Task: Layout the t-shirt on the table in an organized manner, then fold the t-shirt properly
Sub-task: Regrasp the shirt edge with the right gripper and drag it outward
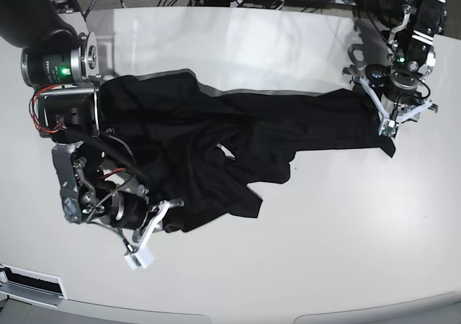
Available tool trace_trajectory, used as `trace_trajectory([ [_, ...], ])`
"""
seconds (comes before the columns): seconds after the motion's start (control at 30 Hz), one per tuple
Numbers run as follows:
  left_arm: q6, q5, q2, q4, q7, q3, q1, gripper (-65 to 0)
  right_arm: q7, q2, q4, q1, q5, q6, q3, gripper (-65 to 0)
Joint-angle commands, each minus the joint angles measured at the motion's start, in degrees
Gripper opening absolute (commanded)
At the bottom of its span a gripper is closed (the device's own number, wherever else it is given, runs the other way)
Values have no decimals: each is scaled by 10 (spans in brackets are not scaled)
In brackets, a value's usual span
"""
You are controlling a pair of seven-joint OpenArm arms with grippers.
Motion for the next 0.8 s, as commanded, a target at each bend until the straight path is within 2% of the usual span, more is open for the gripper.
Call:
trace_trajectory([
  [0.0, -6, 13, -7, 5, 23, -1, 1, -342, -3, 9, 24, 17, 23, 3, 2, -650],
  [0.07, -5, 30, -13, 16, 38, -1, 2, -342, -23, 18, 56, 8, 37, 3, 2, -650],
  [0.17, 0, 29, -24, 43, 49, -1, 2, -342, -21, 40, 137, -26, 34, 3, 2, -650],
  [0.27, 15, 29, -30, 59, 48, -1, 1, -342, -21, 70, 253, -80, 34, 3, 2, -650],
  [0.4, 16, 29, -31, 60, 48, -1, 0, -342, -20, 113, 426, -166, 35, 3, 2, -650],
  [0.6, 16, 23, -31, 60, 48, -1, 1, -342, 10, 174, 659, -285, 35, 3, 3, -650],
  [0.77, 16, 23, -31, 60, 59, -1, 2, -342, 9, 184, 796, -362, 35, 3, 18, -650],
])
